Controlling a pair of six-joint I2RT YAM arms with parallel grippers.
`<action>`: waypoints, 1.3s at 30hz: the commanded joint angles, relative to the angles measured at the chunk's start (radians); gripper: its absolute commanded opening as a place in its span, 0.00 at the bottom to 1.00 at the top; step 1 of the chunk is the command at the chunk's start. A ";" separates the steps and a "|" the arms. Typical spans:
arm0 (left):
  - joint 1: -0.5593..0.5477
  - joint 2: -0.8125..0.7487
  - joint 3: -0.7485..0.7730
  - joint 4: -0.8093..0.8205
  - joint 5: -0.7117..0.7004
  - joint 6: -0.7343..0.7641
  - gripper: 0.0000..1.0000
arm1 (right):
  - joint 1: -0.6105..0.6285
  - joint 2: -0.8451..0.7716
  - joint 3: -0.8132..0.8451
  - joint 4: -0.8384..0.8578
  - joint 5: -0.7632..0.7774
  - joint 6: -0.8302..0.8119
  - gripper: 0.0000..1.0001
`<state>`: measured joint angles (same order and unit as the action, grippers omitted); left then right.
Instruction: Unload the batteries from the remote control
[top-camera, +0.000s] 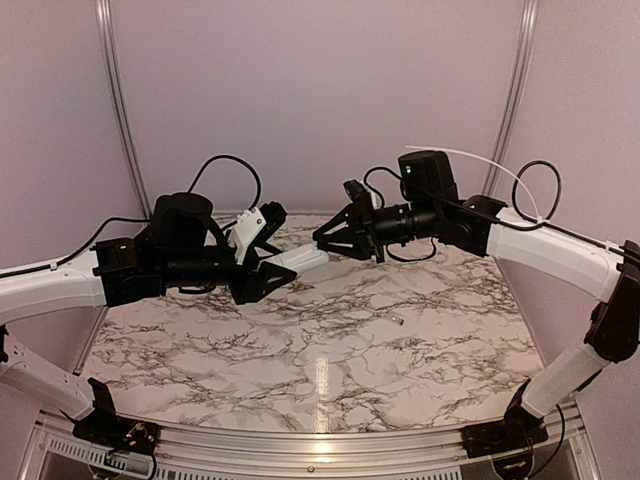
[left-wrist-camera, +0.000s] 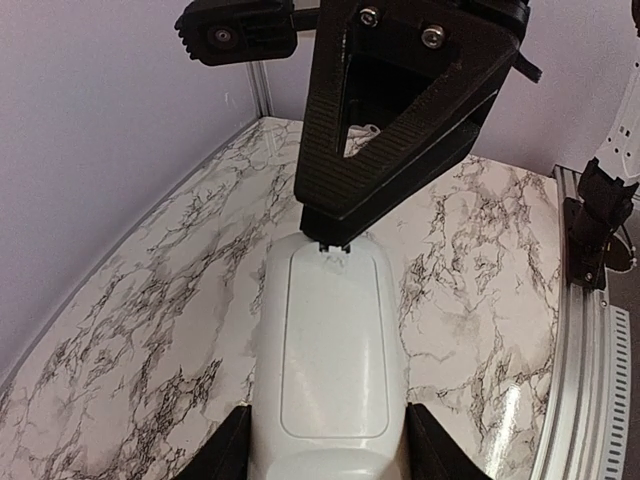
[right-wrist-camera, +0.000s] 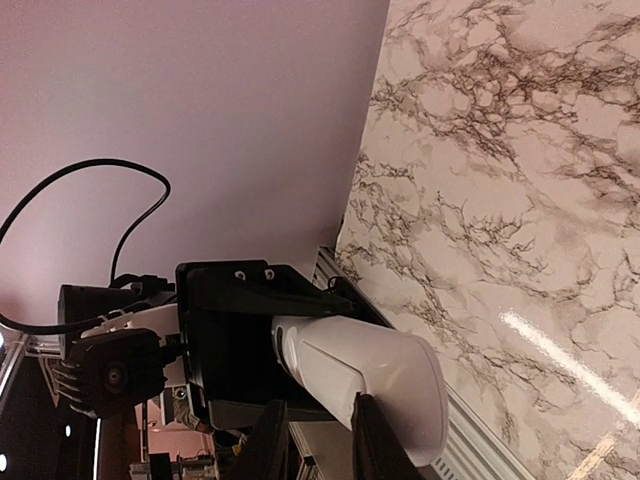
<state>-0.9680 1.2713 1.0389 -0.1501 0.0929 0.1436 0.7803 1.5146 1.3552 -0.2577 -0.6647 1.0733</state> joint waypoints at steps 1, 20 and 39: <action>-0.008 -0.034 -0.006 0.140 0.045 0.018 0.20 | 0.020 -0.023 -0.024 0.077 -0.058 0.055 0.21; -0.008 -0.039 -0.017 0.169 0.076 0.022 0.20 | 0.020 -0.052 -0.100 0.219 -0.088 0.129 0.21; -0.008 -0.021 -0.005 0.163 0.082 0.027 0.20 | 0.020 -0.047 -0.124 0.330 -0.122 0.179 0.22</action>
<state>-0.9707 1.2453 1.0138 -0.0669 0.1509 0.1577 0.7925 1.4696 1.2320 0.0242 -0.7540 1.2266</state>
